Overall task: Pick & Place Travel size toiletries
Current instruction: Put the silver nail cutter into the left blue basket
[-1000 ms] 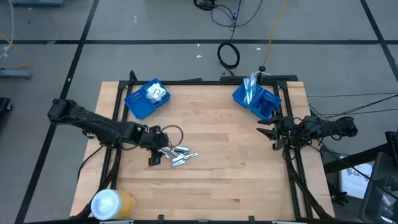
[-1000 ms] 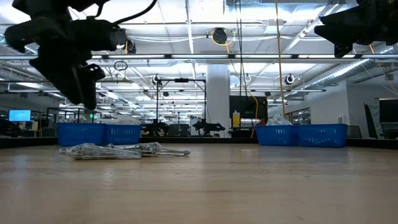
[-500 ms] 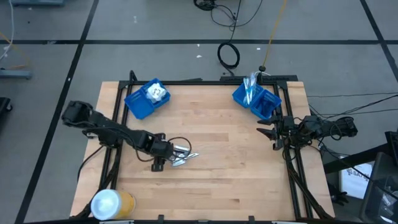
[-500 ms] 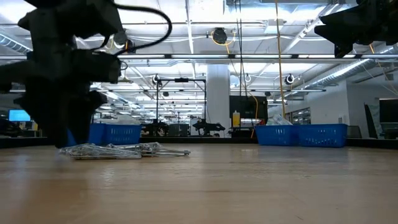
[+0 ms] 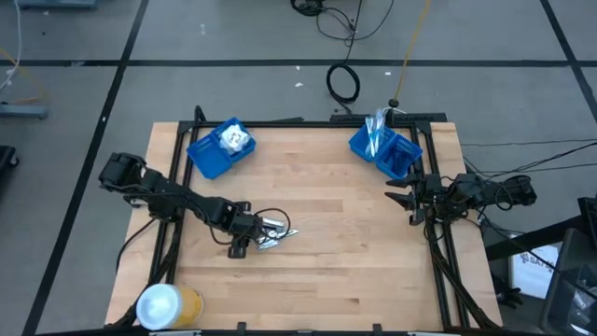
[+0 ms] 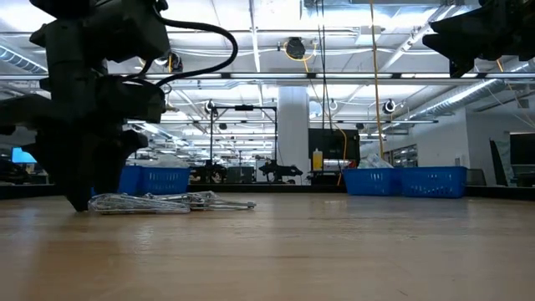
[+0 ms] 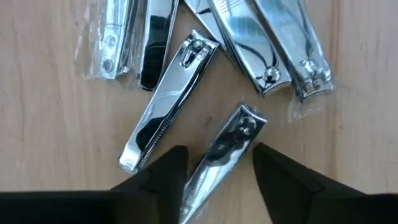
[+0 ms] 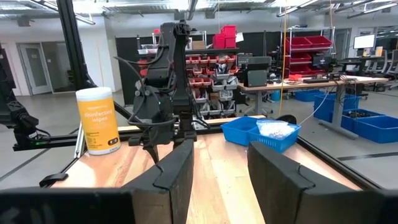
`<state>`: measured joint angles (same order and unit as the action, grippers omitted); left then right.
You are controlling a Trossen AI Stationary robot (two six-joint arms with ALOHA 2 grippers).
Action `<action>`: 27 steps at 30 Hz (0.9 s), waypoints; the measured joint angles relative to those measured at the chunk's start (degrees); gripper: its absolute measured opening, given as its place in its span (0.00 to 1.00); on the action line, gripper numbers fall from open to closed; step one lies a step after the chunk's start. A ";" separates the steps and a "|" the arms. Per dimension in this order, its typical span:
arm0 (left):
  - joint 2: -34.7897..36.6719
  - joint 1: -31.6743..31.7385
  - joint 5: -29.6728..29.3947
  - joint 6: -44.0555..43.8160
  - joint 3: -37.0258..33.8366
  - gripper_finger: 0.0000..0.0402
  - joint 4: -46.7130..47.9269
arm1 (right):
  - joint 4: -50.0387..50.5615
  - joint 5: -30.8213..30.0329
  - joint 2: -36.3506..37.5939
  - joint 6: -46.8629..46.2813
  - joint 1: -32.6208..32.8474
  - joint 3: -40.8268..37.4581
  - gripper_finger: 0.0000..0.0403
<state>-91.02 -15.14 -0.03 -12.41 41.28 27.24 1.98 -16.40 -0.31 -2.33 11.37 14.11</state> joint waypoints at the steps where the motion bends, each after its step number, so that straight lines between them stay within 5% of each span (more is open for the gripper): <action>1: -0.03 0.00 0.01 -0.41 -0.03 0.42 -0.28 | 0.00 0.00 0.01 0.00 -0.01 0.00 0.35; 12: 1.29 0.22 -1.89 -5.31 -0.36 0.09 -4.66 | 0.02 0.00 -0.01 0.01 0.01 0.00 0.35; 17: 6.48 0.14 -1.85 -5.74 -0.66 0.08 -3.50 | 0.04 0.00 0.02 0.01 -0.02 0.00 0.35; 23: 15.95 0.47 -14.46 -7.66 -0.47 0.09 -2.26 | -0.58 -0.02 0.02 0.01 -0.01 -0.55 0.35; 27: 23.69 2.64 -27.29 -17.81 -0.44 0.09 1.04 | -0.90 -1.61 -0.01 0.22 -0.02 -1.68 0.35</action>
<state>-67.34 -12.50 -27.33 -30.22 40.84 28.27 1.08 -18.01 -0.32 -2.11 11.35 12.43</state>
